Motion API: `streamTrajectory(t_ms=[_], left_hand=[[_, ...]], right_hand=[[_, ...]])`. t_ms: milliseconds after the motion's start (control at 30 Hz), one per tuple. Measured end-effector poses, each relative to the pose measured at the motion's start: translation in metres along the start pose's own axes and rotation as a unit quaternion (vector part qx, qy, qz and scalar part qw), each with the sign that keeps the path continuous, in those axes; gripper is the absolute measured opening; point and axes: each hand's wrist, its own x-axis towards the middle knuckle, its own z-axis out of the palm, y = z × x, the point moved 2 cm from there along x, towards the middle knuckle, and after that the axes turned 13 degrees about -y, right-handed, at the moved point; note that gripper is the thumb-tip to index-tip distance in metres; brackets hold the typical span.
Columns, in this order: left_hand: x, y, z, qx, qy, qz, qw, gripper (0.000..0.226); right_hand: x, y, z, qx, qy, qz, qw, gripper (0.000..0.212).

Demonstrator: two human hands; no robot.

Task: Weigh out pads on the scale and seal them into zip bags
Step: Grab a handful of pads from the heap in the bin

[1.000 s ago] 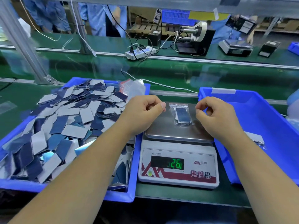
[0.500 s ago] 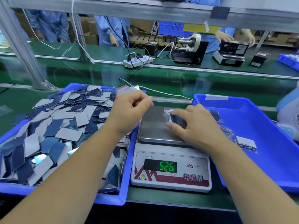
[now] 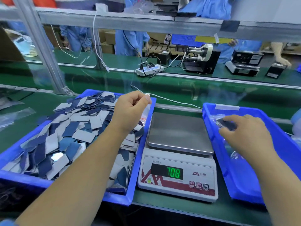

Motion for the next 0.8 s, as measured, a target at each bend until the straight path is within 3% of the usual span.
streamTrajectory(t_ms=[133,200,333,433,600,800], left_hand=[[0.002,0.004,-0.006,-0.033,0.040,-0.028,0.998,0.029],[0.006,0.010,-0.012,-0.050,0.046,-0.036,0.997,0.029],[0.015,0.021,-0.035,-0.060,0.001,-0.045,0.997,0.032],[0.011,0.015,-0.052,-0.030,-0.004,-0.038,0.999,0.038],[-0.006,-0.013,-0.067,0.034,0.058,-0.044,0.997,0.037],[-0.002,-0.015,-0.069,0.017,0.068,-0.011,0.997,0.037]], right_hand=[[-0.001,0.016,0.000,-0.059,-0.110,0.074,0.989,0.026],[-0.003,0.005,0.001,-0.033,-0.097,0.050,0.993,0.027],[-0.010,-0.061,0.000,0.024,-0.023,-0.102,0.994,0.018],[-0.019,-0.131,0.008,0.014,-0.037,-0.263,0.964,0.009],[-0.025,-0.212,0.041,-0.091,-0.142,-0.400,0.901,0.041],[-0.022,-0.244,0.074,-0.120,-0.249,-0.426,0.862,0.071]])
